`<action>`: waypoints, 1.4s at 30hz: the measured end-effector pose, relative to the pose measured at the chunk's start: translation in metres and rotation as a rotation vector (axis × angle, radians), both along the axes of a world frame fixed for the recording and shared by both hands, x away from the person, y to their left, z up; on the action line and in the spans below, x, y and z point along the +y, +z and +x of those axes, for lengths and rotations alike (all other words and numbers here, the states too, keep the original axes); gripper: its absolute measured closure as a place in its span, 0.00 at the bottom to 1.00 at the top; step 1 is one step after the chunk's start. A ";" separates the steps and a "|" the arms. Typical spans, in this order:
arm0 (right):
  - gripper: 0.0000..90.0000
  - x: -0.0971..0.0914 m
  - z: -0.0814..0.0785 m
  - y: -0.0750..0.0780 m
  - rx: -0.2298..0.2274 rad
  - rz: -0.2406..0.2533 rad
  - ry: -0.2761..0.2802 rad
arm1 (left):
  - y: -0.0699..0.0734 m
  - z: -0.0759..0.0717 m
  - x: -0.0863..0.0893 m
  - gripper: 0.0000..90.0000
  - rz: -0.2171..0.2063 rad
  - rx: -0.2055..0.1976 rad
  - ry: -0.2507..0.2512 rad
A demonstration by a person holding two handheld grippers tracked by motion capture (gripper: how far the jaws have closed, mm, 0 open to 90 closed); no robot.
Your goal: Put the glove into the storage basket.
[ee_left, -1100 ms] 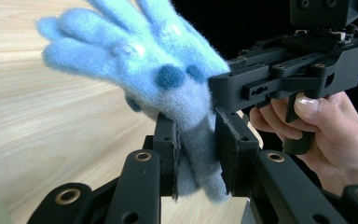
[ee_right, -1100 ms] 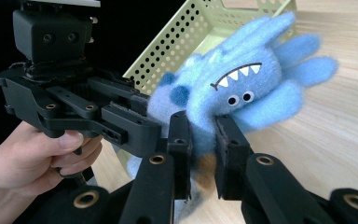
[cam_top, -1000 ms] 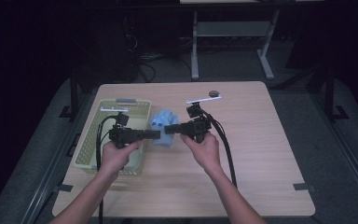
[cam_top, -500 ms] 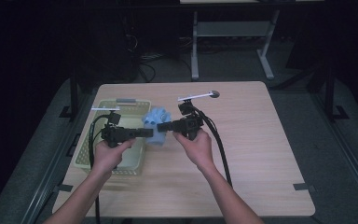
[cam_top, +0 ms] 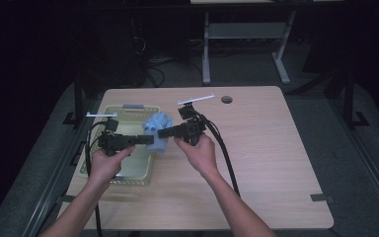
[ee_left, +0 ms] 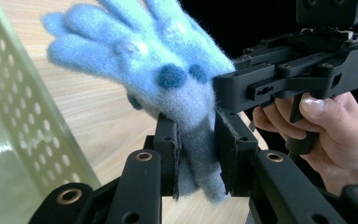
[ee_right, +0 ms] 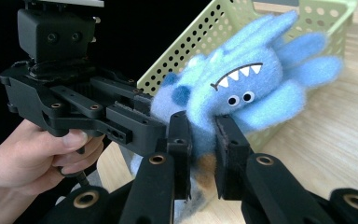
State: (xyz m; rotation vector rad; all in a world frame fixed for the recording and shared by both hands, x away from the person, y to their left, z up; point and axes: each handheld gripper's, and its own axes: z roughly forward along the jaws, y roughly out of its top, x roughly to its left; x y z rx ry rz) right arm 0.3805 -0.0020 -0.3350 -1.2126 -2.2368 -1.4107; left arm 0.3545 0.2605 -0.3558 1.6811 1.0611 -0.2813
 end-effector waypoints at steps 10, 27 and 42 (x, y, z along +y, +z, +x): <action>0.87 0.018 0.004 -0.001 -0.002 -0.004 0.022 | 0.001 -0.001 0.016 0.79 0.013 -0.002 0.017; 0.87 0.040 0.010 -0.006 0.014 0.012 0.040 | -0.002 -0.001 0.038 0.80 0.022 0.008 0.045; 0.87 0.055 0.015 -0.013 0.030 0.029 0.052 | -0.004 0.000 0.052 0.80 0.032 0.028 0.064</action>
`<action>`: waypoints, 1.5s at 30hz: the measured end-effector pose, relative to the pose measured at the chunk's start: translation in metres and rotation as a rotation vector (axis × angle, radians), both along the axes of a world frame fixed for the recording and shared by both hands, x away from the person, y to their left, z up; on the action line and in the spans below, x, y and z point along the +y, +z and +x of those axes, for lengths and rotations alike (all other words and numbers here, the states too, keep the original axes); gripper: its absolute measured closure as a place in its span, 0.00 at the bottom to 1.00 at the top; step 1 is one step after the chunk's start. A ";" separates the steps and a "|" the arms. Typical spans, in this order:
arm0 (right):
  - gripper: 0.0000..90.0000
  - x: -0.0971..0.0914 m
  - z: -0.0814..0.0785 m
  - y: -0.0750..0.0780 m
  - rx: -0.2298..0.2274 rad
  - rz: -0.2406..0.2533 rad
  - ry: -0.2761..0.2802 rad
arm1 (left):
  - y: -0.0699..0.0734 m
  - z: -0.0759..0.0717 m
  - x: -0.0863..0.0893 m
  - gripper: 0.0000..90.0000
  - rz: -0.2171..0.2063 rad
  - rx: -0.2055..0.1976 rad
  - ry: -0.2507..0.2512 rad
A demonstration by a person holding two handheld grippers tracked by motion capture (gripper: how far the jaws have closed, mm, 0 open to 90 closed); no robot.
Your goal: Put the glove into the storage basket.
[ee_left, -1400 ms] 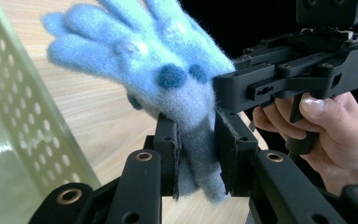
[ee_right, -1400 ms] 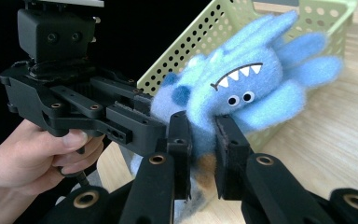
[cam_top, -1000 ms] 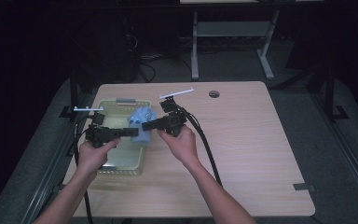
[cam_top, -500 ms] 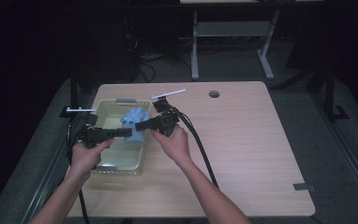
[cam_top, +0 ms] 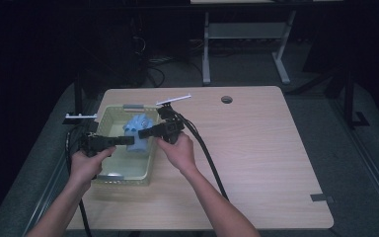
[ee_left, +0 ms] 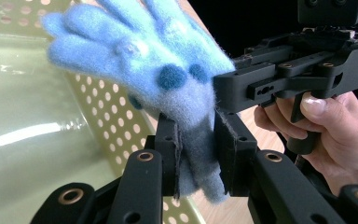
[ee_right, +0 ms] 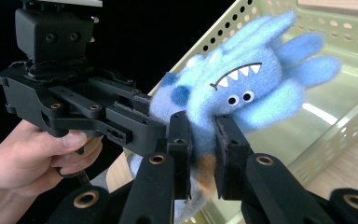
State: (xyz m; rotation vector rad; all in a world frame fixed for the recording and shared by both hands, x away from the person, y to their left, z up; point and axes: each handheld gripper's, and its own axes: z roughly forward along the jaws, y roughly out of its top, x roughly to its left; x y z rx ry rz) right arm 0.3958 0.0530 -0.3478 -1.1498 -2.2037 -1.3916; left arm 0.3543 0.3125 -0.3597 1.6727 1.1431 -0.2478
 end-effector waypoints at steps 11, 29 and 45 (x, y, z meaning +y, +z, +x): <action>0.87 0.013 0.003 -0.002 0.007 0.013 0.017 | 0.000 -0.001 0.012 0.80 0.004 0.024 0.016; 0.87 0.029 0.007 -0.010 0.018 0.015 0.025 | -0.004 -0.001 0.024 0.80 0.034 0.038 0.042; 0.87 0.042 0.013 -0.027 0.050 0.001 0.026 | -0.018 0.003 0.034 0.80 0.054 0.083 0.060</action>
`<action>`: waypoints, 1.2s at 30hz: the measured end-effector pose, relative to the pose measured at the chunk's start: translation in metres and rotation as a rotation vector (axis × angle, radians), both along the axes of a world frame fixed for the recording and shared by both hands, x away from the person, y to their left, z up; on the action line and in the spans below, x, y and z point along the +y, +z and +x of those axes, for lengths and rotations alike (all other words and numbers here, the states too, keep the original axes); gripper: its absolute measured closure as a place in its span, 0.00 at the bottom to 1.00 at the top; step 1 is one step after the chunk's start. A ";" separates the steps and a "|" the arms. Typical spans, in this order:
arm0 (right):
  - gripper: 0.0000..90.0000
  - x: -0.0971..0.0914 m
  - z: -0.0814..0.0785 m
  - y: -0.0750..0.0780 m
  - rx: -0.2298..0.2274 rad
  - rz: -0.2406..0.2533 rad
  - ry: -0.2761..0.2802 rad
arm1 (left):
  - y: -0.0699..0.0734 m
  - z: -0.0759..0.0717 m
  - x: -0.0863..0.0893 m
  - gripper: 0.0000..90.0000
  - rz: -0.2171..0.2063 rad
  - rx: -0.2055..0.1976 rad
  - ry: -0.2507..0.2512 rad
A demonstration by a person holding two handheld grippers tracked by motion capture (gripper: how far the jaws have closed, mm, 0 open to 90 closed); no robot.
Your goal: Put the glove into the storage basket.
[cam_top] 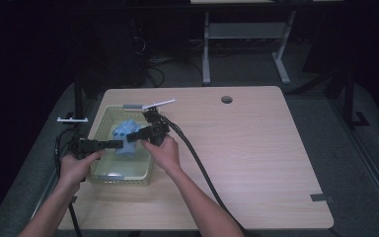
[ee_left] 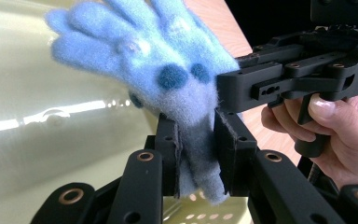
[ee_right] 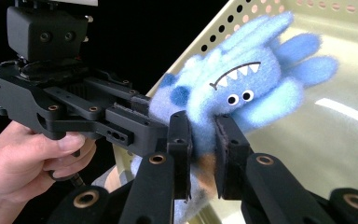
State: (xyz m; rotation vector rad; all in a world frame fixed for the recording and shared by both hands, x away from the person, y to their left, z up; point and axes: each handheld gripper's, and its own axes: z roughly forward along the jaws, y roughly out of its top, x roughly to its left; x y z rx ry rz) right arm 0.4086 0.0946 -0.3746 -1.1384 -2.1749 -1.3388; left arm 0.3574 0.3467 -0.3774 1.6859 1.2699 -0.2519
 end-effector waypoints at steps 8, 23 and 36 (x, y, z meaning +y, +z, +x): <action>0.87 0.008 0.004 -0.014 0.025 -0.033 0.009 | -0.008 0.006 0.003 0.80 0.067 0.045 -0.006; 0.88 0.026 0.006 -0.034 0.044 -0.127 0.005 | -0.019 0.013 -0.004 0.81 0.248 0.097 -0.007; 0.81 0.020 0.000 -0.022 -0.004 -0.211 0.003 | -0.033 0.022 -0.017 0.72 0.474 0.181 -0.031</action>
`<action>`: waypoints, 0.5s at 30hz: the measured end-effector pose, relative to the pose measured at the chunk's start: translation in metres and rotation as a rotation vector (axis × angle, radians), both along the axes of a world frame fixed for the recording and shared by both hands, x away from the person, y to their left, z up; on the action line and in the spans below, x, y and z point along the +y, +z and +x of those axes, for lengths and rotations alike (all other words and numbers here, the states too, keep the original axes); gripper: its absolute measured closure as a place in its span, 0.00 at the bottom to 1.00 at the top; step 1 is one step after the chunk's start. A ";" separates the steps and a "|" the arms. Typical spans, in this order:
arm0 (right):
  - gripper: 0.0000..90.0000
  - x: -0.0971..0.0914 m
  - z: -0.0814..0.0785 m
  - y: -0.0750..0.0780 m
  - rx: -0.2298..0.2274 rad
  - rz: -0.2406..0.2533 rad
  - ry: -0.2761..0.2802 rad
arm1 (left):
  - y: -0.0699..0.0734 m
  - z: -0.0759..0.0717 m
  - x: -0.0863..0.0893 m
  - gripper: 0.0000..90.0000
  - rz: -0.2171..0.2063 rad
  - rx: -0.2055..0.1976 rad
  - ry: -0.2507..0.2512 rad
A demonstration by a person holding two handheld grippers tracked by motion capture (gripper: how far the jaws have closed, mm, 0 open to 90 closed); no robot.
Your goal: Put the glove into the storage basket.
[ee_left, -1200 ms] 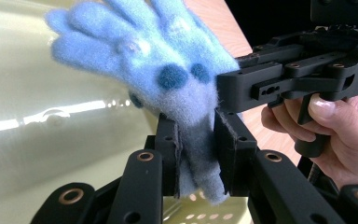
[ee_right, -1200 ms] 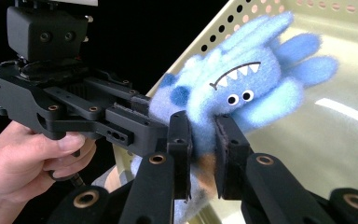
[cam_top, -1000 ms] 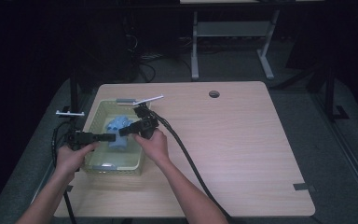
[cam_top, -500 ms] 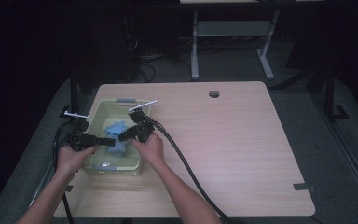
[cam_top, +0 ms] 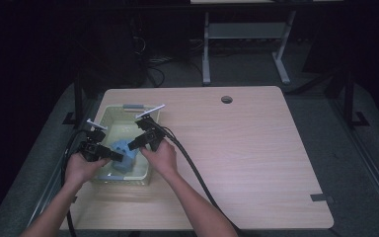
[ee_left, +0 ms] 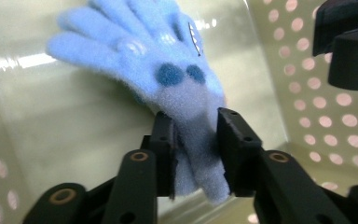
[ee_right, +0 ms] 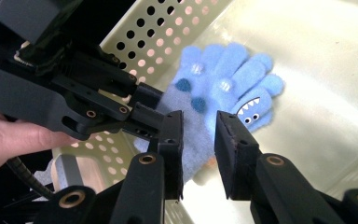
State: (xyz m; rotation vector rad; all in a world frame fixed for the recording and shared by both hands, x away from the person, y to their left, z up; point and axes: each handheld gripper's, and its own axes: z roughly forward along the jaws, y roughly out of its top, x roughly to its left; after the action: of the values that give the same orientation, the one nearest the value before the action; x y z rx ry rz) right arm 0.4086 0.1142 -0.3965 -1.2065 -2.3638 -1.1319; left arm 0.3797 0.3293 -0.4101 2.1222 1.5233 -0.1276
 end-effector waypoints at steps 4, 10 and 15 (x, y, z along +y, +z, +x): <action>0.80 -0.005 0.000 0.001 0.004 0.011 -0.008 | 0.012 -0.001 0.011 0.66 0.040 -0.035 0.012; 0.80 -0.012 -0.002 0.006 -0.001 0.040 -0.006 | 0.023 -0.002 0.019 0.73 0.030 -0.071 0.030; 0.78 -0.017 -0.004 0.012 -0.008 0.073 0.007 | 0.016 0.003 0.009 0.78 0.048 -0.053 0.023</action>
State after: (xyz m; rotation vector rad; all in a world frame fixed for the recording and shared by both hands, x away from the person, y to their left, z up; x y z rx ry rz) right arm 0.4042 0.0976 -0.3844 -1.1709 -2.3093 -1.2113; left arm 0.3828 0.3386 -0.3938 2.1274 1.5340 -0.0261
